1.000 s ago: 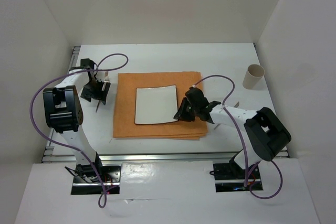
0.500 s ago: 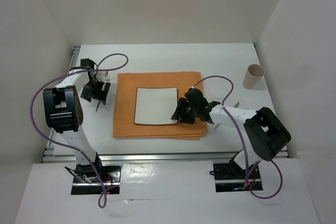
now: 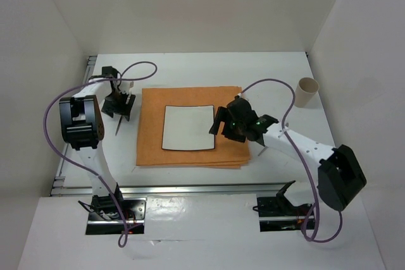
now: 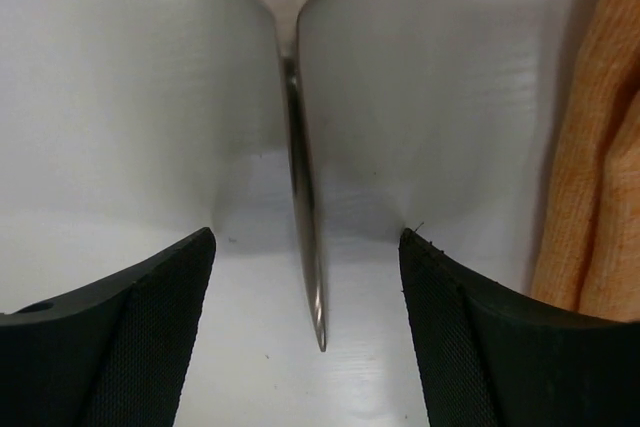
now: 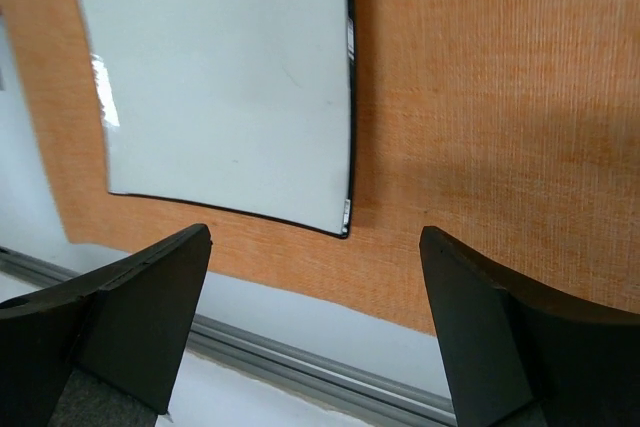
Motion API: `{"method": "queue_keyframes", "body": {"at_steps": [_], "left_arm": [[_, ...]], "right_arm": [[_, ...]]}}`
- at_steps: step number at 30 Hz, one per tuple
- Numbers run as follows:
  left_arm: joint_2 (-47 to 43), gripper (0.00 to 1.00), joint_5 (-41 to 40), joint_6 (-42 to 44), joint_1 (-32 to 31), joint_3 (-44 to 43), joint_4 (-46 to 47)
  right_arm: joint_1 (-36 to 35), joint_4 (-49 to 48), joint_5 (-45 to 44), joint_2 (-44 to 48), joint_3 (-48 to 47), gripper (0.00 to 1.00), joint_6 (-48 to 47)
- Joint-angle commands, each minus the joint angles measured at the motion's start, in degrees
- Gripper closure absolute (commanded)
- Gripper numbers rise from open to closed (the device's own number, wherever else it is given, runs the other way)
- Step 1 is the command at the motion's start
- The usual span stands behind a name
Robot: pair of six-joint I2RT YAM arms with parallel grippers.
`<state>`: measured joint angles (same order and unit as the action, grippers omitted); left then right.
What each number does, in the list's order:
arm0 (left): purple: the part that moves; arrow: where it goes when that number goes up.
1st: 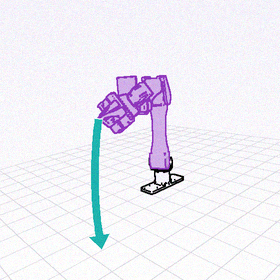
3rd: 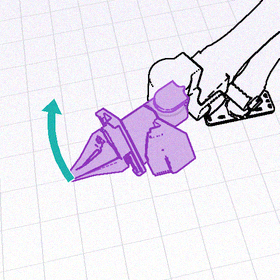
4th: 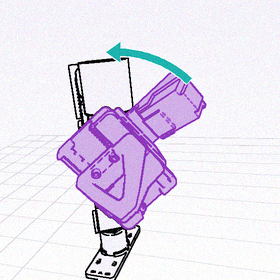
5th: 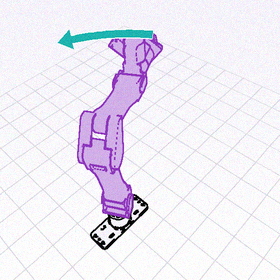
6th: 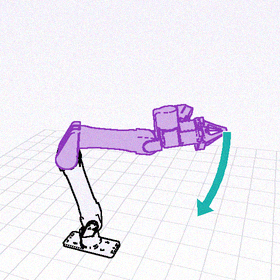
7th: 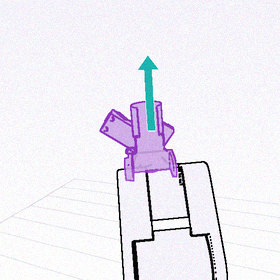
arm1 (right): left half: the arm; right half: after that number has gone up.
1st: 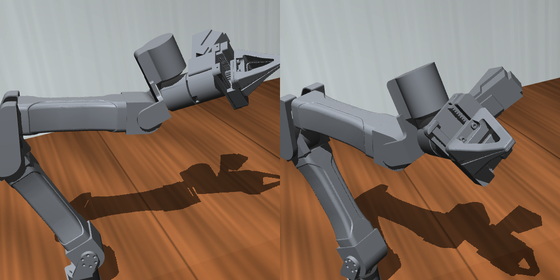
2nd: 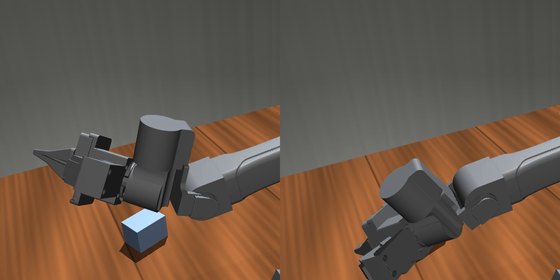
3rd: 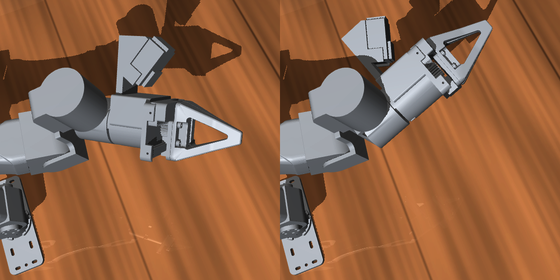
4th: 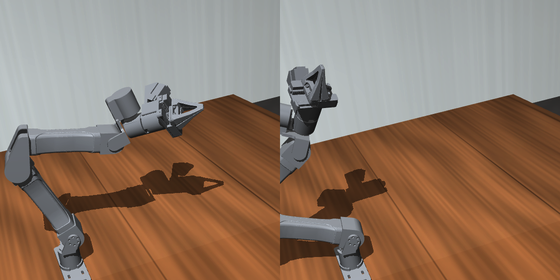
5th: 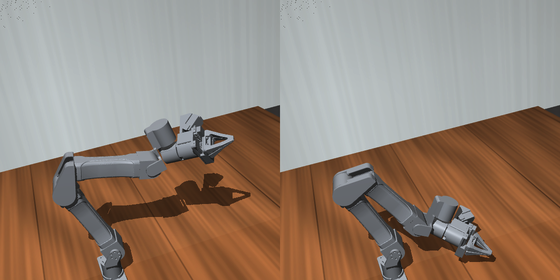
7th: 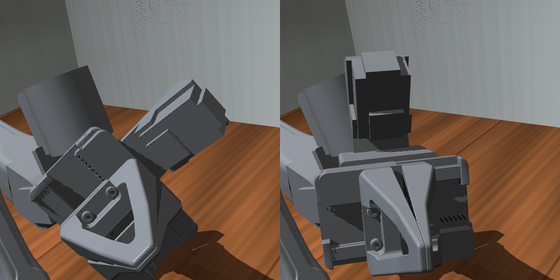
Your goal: Set the dinner table for one person
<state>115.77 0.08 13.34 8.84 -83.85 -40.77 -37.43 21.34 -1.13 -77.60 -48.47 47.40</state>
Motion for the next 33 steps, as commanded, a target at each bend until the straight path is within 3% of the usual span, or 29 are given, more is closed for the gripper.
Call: {"method": "queue_keyframes", "body": {"at_steps": [1, 9, 13, 20, 24, 29, 33], "left_arm": [[3.32, 0.19, -2.01, -0.16, -1.46, -4.12, 1.14], [9.04, 0.51, -2.63, -0.86, -1.46, -7.46, -1.23], [8.25, 1.0, 1.93, -0.86, -1.46, -5.54, -3.51], [2.29, 1.0, 15.36, -5.68, 1.53, -8.86, -10.72], [-8.95, 1.0, 18.37, -11.57, 2.23, -8.09, -11.35], [-22.4, 1.0, 19.26, -20.44, -3.82, -4.58, -10.64], [-24.27, 1.0, 19.96, -26.08, -9.97, 1.75, -9.33]], "right_arm": [[-0.89, 5.63, -6.43, 4.38, -4.88, 0.07, -3.09], [-0.89, 8.45, -9.42, 11.15, -6.99, 0.08, -3.1], [-0.89, 11.0, -12.84, 13.71, -9.01, 0.08, -3.1], [-0.89, 15.56, -18.29, 17.21, -9.63, 0.08, -2.57], [-0.89, 18.11, -20.14, 20.03, -6.82, 0.07, 1.2], [-0.37, 24.0, -23.47, 20.56, -1.73, 0.06, 6.9], [-0.36, 26.73, -25.33, 20.56, -0.31, 0.03, 8.76]]}}
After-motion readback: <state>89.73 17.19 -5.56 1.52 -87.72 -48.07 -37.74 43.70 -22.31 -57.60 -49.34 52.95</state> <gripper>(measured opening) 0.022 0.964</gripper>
